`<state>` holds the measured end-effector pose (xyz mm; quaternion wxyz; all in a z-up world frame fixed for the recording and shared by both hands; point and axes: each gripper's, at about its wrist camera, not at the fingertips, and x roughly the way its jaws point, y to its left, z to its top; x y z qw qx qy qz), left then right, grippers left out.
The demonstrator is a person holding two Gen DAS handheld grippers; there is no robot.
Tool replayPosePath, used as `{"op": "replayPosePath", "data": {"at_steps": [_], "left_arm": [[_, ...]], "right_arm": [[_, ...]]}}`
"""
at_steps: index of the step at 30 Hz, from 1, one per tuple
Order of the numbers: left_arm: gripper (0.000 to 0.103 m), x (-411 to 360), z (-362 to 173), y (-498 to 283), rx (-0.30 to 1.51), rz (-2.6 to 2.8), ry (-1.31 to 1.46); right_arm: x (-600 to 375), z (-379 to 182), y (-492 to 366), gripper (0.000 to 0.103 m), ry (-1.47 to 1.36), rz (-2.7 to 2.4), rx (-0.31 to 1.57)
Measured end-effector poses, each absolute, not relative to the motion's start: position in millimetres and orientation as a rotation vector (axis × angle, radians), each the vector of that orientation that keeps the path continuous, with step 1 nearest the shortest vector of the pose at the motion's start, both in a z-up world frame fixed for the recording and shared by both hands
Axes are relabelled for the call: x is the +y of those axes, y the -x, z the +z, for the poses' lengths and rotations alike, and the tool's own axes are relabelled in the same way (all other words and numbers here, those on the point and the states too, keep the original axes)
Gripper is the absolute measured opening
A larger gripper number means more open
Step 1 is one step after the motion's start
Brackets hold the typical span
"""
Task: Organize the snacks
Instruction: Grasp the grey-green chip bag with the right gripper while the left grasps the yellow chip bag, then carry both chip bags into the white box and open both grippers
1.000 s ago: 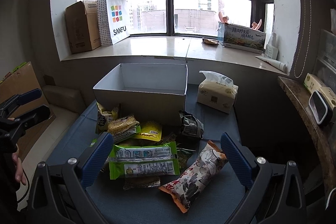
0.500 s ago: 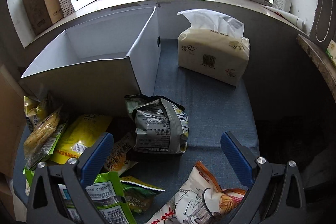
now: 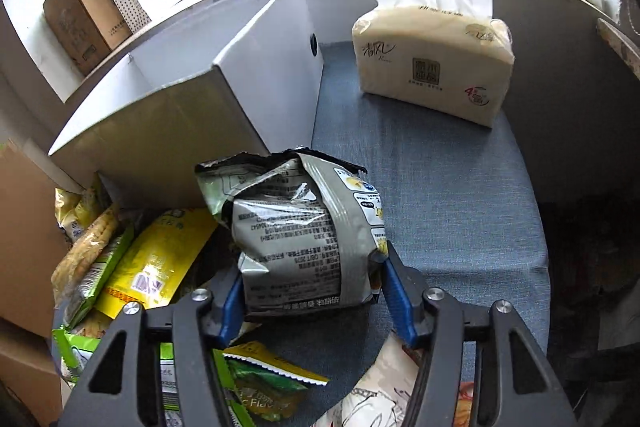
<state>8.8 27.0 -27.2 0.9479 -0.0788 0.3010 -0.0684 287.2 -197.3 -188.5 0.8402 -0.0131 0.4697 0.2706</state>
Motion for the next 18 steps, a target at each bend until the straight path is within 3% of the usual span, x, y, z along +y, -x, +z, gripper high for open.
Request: {"op": "replayPosePath", "data": {"at_steps": [11,18], "left_arm": [[0.103,60,-66,-45,0.720,-0.098,0.245],[0.103,98,-118,-104,0.839,-0.075,0.330]], "right_arm": [[-248,-88,-194,0.063,-0.057,0.651,0.719],[-260,-62,-131,0.063,-0.093,0.719,0.650]]}}
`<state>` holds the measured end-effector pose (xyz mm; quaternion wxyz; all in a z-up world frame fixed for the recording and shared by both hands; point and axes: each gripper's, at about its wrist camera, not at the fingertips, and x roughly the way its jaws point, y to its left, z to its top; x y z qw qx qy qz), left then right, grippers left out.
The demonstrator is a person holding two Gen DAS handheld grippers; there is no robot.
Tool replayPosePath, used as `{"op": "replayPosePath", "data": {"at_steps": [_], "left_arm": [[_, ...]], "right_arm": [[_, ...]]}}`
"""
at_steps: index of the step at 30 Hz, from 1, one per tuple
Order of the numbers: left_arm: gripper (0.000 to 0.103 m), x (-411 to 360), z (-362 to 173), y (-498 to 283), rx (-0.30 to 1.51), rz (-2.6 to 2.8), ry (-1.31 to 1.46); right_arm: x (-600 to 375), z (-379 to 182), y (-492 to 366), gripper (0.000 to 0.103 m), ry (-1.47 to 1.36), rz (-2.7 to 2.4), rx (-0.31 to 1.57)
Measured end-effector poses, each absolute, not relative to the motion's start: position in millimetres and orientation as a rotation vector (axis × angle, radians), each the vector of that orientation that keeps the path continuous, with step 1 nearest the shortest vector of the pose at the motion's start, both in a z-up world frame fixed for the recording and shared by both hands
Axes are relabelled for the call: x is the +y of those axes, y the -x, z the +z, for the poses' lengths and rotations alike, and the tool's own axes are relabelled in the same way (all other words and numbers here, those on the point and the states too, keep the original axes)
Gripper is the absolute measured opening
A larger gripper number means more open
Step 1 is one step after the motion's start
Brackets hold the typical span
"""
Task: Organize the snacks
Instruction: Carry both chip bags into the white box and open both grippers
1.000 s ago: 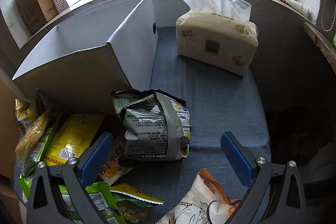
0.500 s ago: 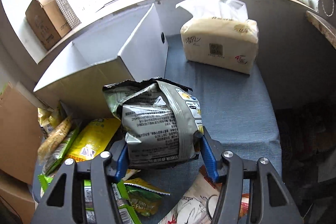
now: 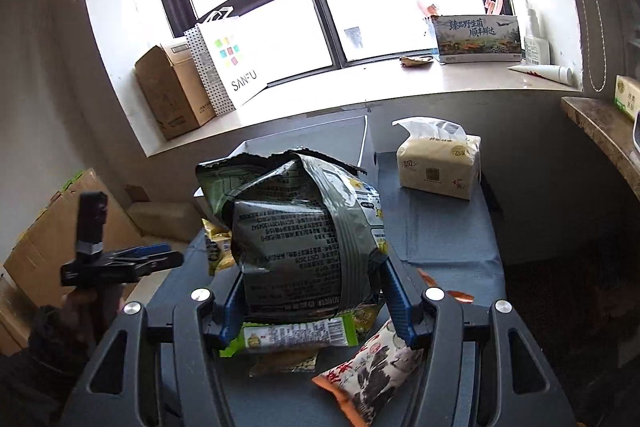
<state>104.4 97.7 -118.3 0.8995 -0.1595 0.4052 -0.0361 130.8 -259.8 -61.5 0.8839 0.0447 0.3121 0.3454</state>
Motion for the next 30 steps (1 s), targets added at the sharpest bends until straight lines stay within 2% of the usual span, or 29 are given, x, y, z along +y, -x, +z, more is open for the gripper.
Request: {"op": "replayPosePath", "data": {"at_steps": [8,9,11,12,16,22,27,30], "left_arm": [[0.103,135,-170,-168,0.943,-0.092,0.437],[0.099,136,-174,-173,0.953,-0.082,0.436],[0.081,133,-178,-174,0.966,-0.116,0.442],[0.056,131,-178,-173,0.961,-0.142,0.436],[0.048,121,-167,-156,0.904,-0.081,0.316],[0.046,112,-127,-109,0.756,-0.017,0.254],[0.046,111,-69,-77,0.581,-0.017,0.244],[0.047,110,-36,-89,0.528,-0.021,0.223]], "right_arm": [[-252,-63,-96,0.063,-0.082,0.788,0.651],[-250,-63,-95,0.063,-0.071,0.788,0.650],[-246,-65,-94,0.063,-0.064,0.793,0.657],[-244,-66,-94,0.063,-0.060,0.792,0.657],[-241,-71,-95,0.063,-0.065,0.797,0.675],[-229,-77,-94,0.063,-0.062,0.814,0.688],[-209,-72,-105,0.063,-0.039,0.826,0.679],[-190,-64,-125,0.063,-0.001,0.833,0.664]]}}
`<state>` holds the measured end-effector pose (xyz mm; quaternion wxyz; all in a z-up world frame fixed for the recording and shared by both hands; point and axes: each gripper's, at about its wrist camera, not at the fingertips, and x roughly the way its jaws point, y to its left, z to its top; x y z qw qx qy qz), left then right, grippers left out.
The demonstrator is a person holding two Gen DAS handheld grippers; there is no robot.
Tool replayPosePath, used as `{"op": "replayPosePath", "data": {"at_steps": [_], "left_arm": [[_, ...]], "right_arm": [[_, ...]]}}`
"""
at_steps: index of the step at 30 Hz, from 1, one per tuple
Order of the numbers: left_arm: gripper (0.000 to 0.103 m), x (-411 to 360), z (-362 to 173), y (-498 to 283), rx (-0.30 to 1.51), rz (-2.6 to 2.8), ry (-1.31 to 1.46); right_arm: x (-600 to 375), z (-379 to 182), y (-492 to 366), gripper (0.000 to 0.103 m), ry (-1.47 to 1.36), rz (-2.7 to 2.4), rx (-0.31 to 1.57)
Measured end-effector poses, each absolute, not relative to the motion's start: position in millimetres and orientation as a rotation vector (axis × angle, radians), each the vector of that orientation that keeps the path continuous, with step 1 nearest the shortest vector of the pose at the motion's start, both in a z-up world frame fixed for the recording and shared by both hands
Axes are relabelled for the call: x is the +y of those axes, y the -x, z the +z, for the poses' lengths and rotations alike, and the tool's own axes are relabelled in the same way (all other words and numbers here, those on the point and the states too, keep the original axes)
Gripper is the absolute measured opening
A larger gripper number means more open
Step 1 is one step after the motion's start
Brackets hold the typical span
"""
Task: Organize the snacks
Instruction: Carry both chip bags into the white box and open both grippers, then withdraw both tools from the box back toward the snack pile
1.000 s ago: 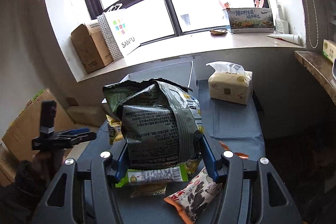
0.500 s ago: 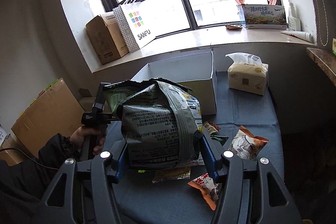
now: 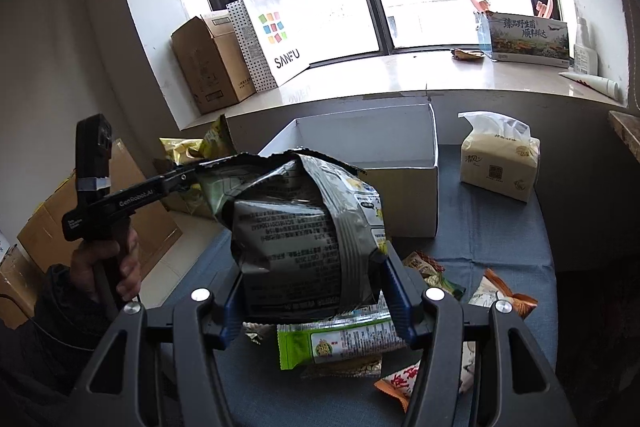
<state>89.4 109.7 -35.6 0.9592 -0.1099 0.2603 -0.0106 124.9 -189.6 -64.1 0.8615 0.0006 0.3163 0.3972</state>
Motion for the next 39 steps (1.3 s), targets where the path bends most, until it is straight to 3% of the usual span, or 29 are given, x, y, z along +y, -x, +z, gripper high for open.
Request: {"op": "replayPosePath", "data": {"at_steps": [7,15,16,17,18,19,26,34,39], "left_arm": [[0.047,126,-3,-172,0.546,0.038,0.199],[0.050,136,-51,-266,0.727,0.146,0.227],[0.054,137,-55,-270,0.743,0.160,0.229],[0.060,140,-57,-272,0.749,0.177,0.233],[0.085,142,-60,-273,0.751,0.185,0.240],[0.103,145,-61,-272,0.745,0.182,0.251],[0.103,158,-65,-267,0.745,0.188,0.296],[0.103,149,-45,-228,0.573,0.182,0.281],[0.103,130,-31,-204,0.619,0.109,0.226]], "right_arm": [[-136,-47,-231,0.063,0.040,0.794,0.680],[-92,-78,-346,0.065,0.083,0.681,0.831],[-90,-81,-354,0.066,0.073,0.673,0.855],[-89,-83,-361,0.075,0.063,0.670,0.871],[-89,-84,-365,0.095,0.048,0.669,0.872],[-92,-84,-367,0.101,0.021,0.665,0.855],[-110,-80,-368,0.103,-0.132,0.698,0.779],[-110,-62,-334,0.103,-0.042,0.710,0.639],[-114,-44,-301,0.103,0.039,0.708,0.609]]}}
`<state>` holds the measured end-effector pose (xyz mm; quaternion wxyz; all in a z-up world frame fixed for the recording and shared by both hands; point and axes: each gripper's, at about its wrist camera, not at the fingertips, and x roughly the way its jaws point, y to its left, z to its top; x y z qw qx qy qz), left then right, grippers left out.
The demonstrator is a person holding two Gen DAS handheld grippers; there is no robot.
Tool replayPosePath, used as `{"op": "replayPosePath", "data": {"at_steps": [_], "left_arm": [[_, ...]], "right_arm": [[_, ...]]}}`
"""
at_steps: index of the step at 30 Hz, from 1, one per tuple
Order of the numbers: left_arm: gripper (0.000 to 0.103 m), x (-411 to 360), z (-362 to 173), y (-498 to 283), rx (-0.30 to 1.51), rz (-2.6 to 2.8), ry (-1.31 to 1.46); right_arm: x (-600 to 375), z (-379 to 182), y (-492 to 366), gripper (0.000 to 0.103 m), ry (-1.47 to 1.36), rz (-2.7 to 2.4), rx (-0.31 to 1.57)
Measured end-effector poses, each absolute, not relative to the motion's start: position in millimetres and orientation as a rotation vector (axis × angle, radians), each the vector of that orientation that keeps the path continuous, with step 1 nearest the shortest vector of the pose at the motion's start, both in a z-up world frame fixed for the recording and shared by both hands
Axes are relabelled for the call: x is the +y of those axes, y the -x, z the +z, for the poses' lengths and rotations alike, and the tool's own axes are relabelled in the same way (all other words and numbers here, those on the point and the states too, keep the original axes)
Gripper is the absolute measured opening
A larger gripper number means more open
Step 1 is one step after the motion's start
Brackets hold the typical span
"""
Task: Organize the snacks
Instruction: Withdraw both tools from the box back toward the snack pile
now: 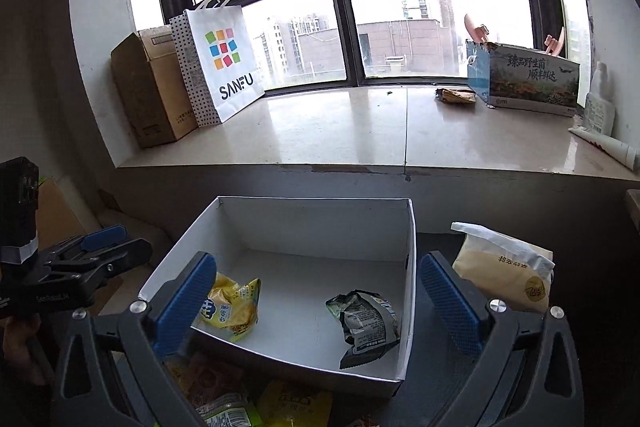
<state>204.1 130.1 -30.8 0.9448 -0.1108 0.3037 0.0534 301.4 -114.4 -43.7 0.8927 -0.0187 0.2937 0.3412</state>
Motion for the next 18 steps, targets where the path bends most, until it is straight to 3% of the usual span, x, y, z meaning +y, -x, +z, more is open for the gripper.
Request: {"op": "replayPosePath", "data": {"at_steps": [9,18], "left_arm": [[0.103,96,-20,-131,0.567,-0.024,0.215],[0.103,64,-38,-49,0.554,-0.104,0.224]], "right_arm": [[-163,-19,-207,0.103,-0.020,0.817,0.539],[-234,-46,-117,0.103,-0.005,0.667,0.479]]}}
